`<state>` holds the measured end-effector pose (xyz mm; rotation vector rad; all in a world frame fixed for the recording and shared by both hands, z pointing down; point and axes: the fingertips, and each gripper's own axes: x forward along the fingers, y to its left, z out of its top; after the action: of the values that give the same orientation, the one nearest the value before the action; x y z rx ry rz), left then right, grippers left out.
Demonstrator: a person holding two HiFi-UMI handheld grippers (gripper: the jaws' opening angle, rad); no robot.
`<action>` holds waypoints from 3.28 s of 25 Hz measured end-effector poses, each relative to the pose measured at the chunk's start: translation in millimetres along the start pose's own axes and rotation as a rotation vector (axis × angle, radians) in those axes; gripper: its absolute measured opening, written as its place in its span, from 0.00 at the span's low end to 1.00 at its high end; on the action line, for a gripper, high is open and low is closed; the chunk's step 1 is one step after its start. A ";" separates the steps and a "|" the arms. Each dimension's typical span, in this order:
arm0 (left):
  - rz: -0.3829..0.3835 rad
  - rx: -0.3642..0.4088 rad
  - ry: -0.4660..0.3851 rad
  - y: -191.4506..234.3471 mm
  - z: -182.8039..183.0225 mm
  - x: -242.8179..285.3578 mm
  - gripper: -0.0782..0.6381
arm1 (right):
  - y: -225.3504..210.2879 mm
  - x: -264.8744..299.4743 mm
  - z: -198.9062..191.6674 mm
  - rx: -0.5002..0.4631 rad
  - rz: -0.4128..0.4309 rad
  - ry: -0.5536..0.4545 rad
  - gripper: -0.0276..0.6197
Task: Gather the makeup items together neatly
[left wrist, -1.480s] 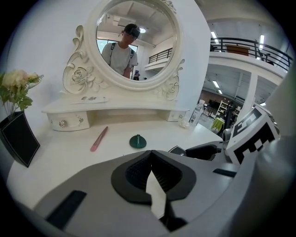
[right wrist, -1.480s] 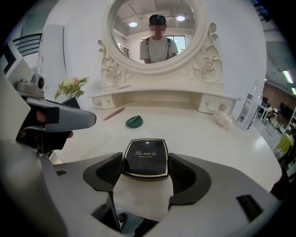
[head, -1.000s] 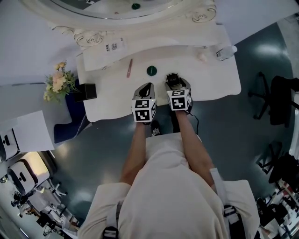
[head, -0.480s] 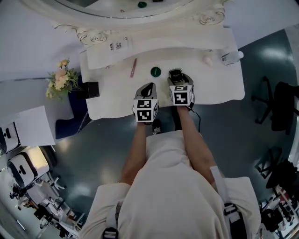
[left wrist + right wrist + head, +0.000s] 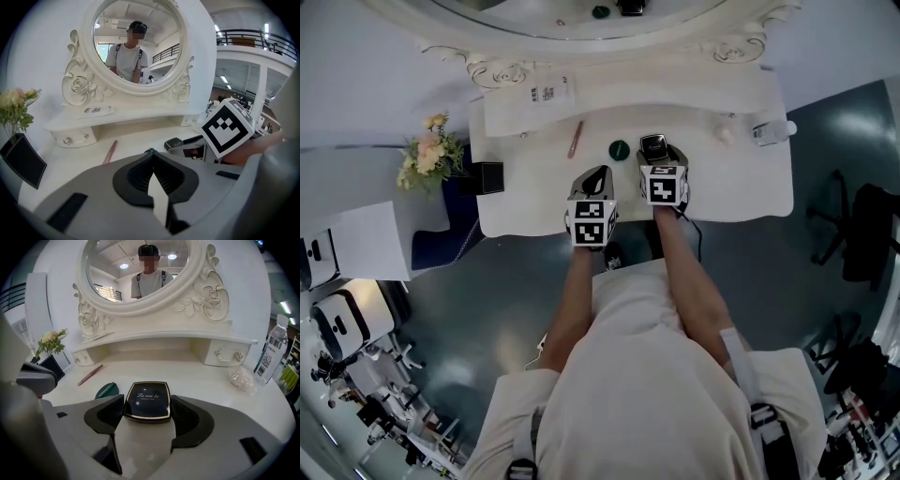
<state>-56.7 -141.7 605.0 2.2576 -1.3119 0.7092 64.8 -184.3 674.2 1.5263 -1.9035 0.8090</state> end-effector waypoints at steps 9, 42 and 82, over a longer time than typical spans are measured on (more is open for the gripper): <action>0.010 -0.050 -0.014 0.2 -2.9 3.8 0.13 | 5.4 6.1 1.0 -0.014 0.014 0.046 0.53; 0.108 -0.106 0.077 4.5 -19.7 86.8 0.21 | -58.5 -50.3 36.5 -0.089 0.228 -0.130 0.12; 0.143 -0.110 0.020 -76.2 40.4 114.8 0.21 | -178.5 -51.5 28.7 -0.169 0.017 -0.067 0.36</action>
<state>67.4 -206.6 636.7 2.0813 -1.4770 0.6893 248.0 -202.9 636.3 1.4526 -1.9814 0.5943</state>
